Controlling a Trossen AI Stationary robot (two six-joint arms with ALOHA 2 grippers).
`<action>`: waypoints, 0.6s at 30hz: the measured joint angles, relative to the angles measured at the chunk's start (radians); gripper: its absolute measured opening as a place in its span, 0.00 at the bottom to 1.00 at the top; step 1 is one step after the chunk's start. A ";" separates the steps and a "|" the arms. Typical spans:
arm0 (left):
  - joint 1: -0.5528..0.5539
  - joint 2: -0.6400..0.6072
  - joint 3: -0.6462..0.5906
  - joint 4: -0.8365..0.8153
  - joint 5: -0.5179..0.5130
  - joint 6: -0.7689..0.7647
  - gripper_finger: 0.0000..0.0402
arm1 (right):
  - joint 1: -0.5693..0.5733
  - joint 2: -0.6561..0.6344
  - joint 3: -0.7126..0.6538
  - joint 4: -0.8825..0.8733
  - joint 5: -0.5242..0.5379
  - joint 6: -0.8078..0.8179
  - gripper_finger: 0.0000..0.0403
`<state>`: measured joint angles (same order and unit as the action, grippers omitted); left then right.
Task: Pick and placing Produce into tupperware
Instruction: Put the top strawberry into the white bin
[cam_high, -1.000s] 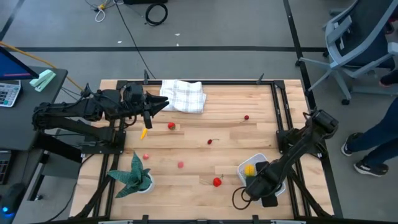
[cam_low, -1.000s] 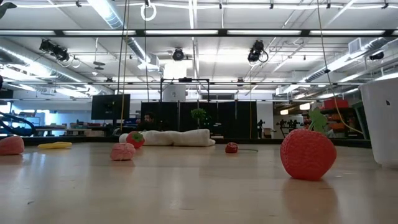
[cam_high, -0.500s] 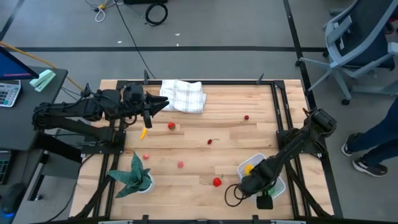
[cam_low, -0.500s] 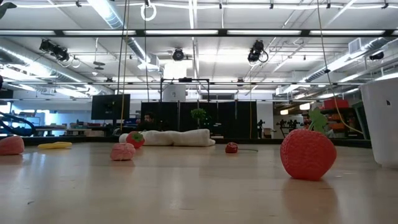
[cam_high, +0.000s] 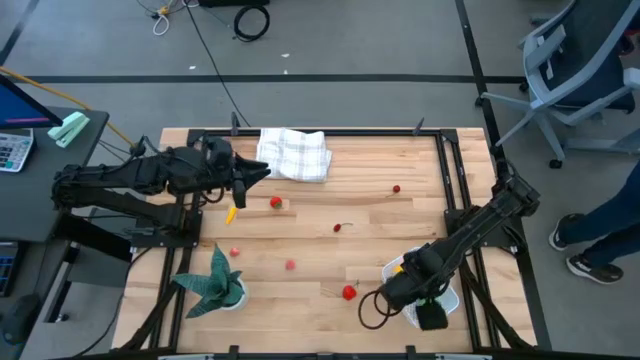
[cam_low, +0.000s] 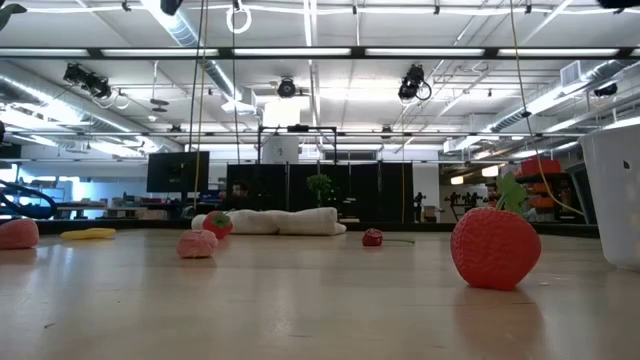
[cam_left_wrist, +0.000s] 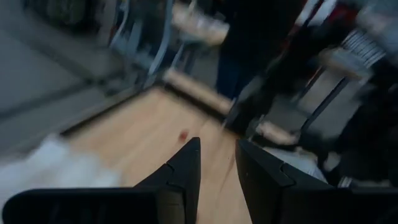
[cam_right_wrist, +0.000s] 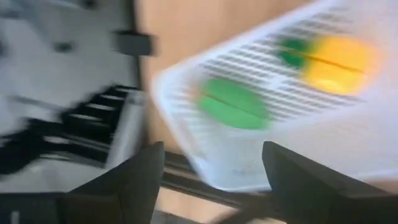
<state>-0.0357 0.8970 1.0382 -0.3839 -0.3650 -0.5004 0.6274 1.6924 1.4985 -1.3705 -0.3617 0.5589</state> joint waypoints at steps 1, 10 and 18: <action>0.000 0.000 0.000 -0.051 0.000 -0.042 0.27 | -0.005 0.000 0.008 -0.029 0.039 -0.017 0.69; 0.000 0.082 0.000 -0.361 0.002 -0.010 0.27 | -0.144 -0.001 0.025 -0.080 0.279 0.032 0.70; 0.092 0.268 0.000 -0.372 0.253 0.261 0.27 | -0.297 -0.014 0.025 -0.069 0.460 0.093 0.70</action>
<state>0.0568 1.1653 1.0378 -0.7561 -0.1117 -0.2390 0.3306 1.6780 1.5234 -1.4397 0.0986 0.6518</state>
